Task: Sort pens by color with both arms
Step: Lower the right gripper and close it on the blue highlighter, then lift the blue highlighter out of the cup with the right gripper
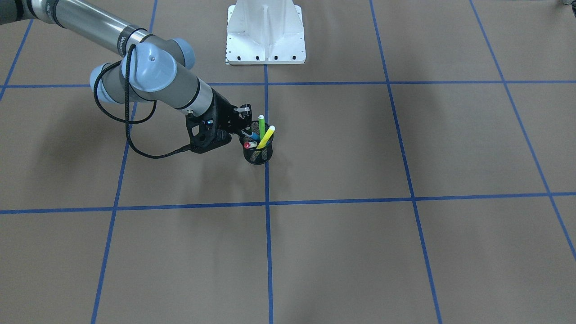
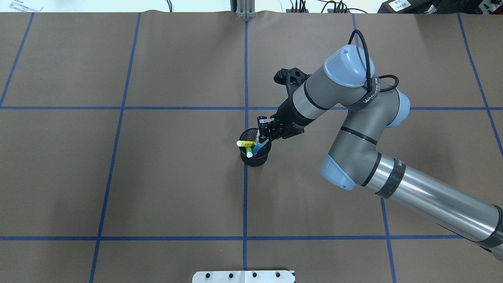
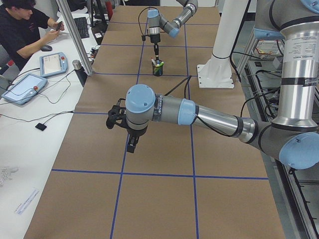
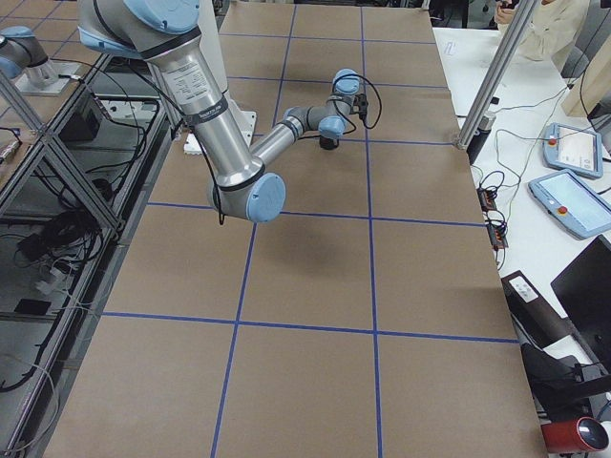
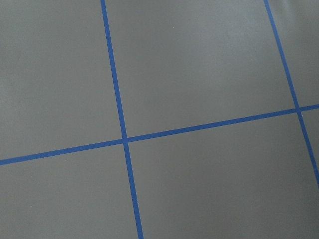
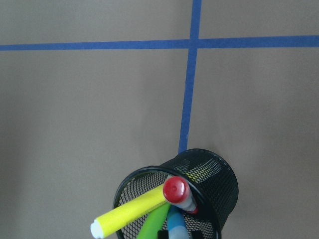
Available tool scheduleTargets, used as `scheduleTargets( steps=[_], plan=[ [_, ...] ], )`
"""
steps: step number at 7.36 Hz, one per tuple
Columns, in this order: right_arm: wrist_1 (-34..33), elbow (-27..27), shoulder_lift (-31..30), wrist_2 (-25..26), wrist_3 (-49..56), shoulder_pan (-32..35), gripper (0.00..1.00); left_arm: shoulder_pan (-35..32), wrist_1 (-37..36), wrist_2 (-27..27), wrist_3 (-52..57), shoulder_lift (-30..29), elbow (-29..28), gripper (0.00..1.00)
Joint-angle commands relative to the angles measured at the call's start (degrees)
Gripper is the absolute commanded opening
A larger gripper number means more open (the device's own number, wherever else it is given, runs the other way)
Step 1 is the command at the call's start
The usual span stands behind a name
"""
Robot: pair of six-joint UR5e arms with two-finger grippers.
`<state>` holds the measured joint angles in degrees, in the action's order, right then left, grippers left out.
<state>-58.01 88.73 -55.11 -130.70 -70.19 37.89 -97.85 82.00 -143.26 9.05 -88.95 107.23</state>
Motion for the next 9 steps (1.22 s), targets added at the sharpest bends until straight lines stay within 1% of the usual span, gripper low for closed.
scheduleTargets(
  steps=[1,2,3,4,5,6,8,9],
  plan=[
    [-0.52,2.3,-0.52,-1.73,-0.47,0.86,0.05,0.03,0.0,0.0,-0.09,0.0,0.0,1.0],
    [-0.78,3.45,-0.87,-6.1,-1.0,3.22,0.05,0.03,0.0,0.0,-0.09,-0.09,0.0,1.0],
    [-2.44,5.9,-1.92,-8.75,-1.09,5.07,0.05,0.03,0.0,0.0,-0.09,-0.09,0.08,1.0],
    [-6.2,9.41,-2.63,-8.87,-1.0,5.52,0.06,0.03,0.0,0.0,-0.09,-0.09,0.08,1.0],
    [-9.11,11.79,-2.72,-9.04,-1.0,6.48,0.06,0.03,0.35,0.0,-1.57,-0.09,0.08,1.0],
    [-10.61,13.12,-2.55,-8.96,-1.0,8.14,0.06,0.03,0.44,-0.09,-2.19,-0.09,0.34,1.0],
    [-11.07,14.8,-2.64,-8.7,-1.0,13.41,0.06,0.47,0.62,-0.17,-3.07,-0.09,0.26,1.0],
    [-11.07,15.15,-2.64,-7.48,-1.09,15.52,0.06,1.52,0.7,-1.74,-4.73,-0.35,0.35,1.0]
  ],
)
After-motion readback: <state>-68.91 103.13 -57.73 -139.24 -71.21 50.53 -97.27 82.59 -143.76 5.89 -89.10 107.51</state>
